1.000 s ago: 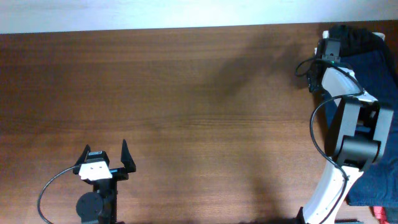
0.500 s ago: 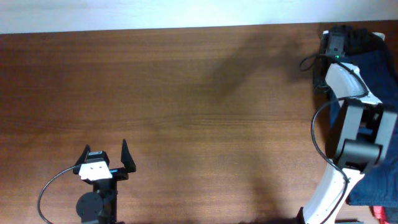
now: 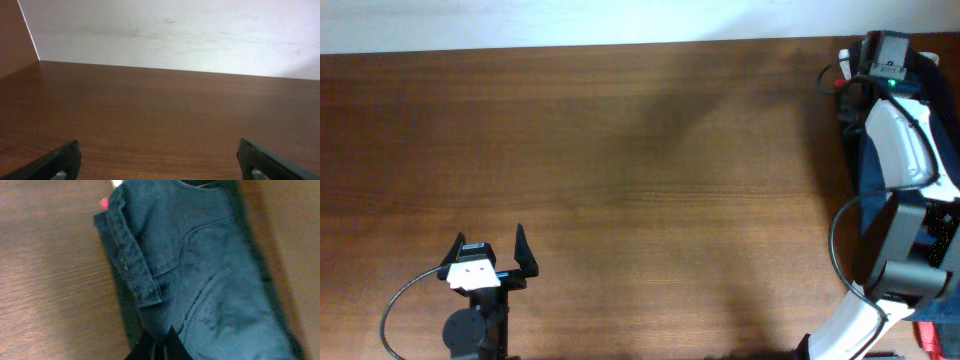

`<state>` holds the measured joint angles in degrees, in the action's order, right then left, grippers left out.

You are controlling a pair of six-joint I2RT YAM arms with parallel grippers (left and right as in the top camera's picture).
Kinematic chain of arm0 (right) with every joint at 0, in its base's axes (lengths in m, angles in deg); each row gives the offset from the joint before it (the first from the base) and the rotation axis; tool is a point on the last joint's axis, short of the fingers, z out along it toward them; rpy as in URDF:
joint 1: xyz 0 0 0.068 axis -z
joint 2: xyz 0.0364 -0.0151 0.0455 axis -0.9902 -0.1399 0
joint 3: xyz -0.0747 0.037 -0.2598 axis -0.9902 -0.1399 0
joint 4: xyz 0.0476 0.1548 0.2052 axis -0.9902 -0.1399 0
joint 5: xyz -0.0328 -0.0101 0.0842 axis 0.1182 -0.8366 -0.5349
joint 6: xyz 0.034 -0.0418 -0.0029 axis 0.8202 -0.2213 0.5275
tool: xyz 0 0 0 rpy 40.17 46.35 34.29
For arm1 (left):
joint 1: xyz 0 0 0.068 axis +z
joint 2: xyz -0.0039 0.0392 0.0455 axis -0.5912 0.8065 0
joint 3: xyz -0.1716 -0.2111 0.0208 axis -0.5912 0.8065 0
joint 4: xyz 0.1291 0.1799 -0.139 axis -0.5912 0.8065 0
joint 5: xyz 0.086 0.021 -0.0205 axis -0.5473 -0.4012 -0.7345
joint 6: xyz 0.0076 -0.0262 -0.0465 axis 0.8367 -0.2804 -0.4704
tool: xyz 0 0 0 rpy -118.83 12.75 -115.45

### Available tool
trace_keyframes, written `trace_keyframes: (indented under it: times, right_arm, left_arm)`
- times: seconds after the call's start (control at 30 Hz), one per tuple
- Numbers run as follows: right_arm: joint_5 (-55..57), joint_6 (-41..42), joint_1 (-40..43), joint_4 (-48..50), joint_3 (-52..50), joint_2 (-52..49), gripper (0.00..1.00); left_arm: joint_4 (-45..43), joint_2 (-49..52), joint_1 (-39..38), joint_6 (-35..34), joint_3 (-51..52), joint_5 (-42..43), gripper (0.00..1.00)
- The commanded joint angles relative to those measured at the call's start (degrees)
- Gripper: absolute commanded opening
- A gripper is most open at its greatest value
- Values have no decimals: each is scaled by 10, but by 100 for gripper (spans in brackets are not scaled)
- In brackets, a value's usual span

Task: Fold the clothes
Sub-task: 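Pull the navy shorts with the right gripper to the table center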

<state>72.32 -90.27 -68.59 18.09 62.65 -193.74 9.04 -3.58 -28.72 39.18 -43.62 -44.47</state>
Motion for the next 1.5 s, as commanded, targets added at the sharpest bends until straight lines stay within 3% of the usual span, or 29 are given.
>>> trace_keyframes:
  times: [0.0,0.1,0.2,0.33,0.53,0.73,0.83,0.87,0.93,1.03,1.1,1.13,1.3,1.4,1.47]
  right_arm:
    - [-126,5,-6,0,5,-11,4]
    - [-217,5,-46,-2,7,-10,4]
    - [-219,5,-122,8,9,-8,4]
    - [-221,5,-268,38,9,-8,4]
    - [-328,51,-471,93,9,-9,4]
    - [-344,116,-559,156,9,-9,4]
    - [-349,116,-573,120,34,-9,4]
    - [-349,116,-573,94,48,-9,7]
    - [-347,116,-570,47,79,-9,60]
    - [-319,116,-560,-44,138,-4,70]
    - [-252,116,-544,-128,188,3,85]
    - [-217,116,-532,-179,215,6,99]
    - [-172,111,-436,-349,242,9,99]
    - [-83,272,-353,-416,209,2,99]
    - [-114,296,-285,-401,156,1,99]
  left_arm:
    - [0,-3,0,-3,4,0,99]
    - [0,-3,0,-3,4,0,99]
    - [0,-3,0,-3,4,0,99]
    - [0,-3,0,-3,4,0,99]
    - [0,-3,0,-3,4,0,99]
    - [0,-3,0,-3,4,0,99]
    - [0,-3,0,-3,4,0,99]
    - [0,-3,0,-3,4,0,99]
    - [0,-3,0,-3,4,0,99]
    - [0,-3,0,-3,4,0,99]
    - [0,-3,0,-3,4,0,99]
    - [0,-3,0,-3,4,0,99]
    - [0,-3,0,-3,4,0,99]
    - [0,-3,0,-3,4,0,99]
    - [0,-3,0,-3,4,0,99]
